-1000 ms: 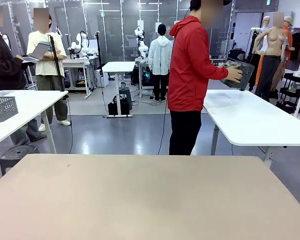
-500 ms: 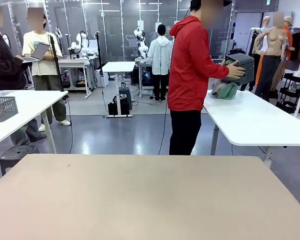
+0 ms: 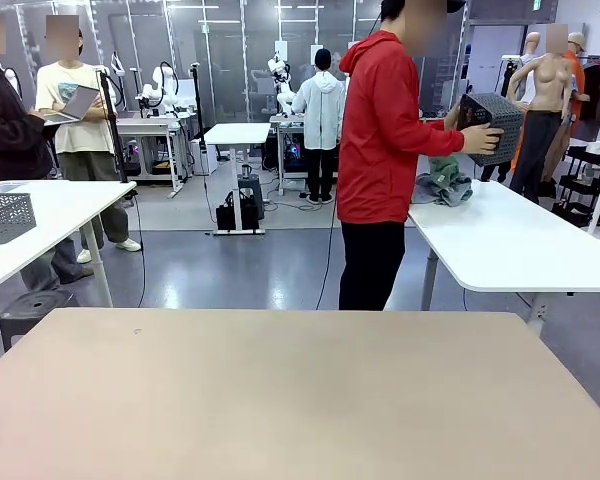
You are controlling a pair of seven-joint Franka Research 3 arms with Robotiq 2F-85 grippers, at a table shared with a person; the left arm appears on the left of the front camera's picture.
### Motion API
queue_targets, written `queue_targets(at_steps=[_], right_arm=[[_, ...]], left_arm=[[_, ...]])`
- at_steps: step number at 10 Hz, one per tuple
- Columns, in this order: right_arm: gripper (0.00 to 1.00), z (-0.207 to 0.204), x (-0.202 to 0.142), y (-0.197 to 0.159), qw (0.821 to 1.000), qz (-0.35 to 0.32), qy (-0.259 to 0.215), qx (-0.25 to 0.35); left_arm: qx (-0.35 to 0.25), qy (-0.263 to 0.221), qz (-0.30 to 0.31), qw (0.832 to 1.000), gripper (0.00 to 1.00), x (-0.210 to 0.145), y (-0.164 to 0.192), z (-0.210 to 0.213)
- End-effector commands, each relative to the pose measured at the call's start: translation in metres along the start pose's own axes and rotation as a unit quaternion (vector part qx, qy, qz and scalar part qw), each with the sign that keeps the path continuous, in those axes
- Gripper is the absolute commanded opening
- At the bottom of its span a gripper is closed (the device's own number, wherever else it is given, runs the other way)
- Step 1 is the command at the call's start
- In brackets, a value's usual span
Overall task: Fold the towels and place them in the basket.
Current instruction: When a person lays out a Towel with hook on the table, fold it in half twice.
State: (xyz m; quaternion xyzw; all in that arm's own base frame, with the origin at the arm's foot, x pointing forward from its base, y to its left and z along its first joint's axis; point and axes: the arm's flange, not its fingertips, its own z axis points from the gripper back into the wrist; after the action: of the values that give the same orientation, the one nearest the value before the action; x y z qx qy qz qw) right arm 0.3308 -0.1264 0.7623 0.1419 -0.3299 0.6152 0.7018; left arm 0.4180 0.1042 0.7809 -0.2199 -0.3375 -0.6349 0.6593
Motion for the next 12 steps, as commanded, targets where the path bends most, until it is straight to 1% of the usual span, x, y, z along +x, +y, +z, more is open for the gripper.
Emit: queue_targets(at_steps=[1, 9, 12], right_arm=[[1.00, -0.0006, -0.0004, 0.0006, 1.000, -0.001, 0.000, 0.001], [1.00, -0.0001, -0.0011, -0.0013, 1.000, -0.002, 0.001, 0.000], [1.00, 0.0017, -0.0022, -0.0016, 1.000, 0.019, -0.001, -0.008]], left_arm=[[0.008, -0.002, 0.000, 1.000, 1.00, -0.0002, -0.0006, 0.0005], [0.008, -0.002, 0.000, 1.000, 1.00, -0.0002, -0.0006, 0.0005], [0.008, -0.002, 0.000, 1.000, 1.00, -0.0002, -0.0006, 0.0005]])
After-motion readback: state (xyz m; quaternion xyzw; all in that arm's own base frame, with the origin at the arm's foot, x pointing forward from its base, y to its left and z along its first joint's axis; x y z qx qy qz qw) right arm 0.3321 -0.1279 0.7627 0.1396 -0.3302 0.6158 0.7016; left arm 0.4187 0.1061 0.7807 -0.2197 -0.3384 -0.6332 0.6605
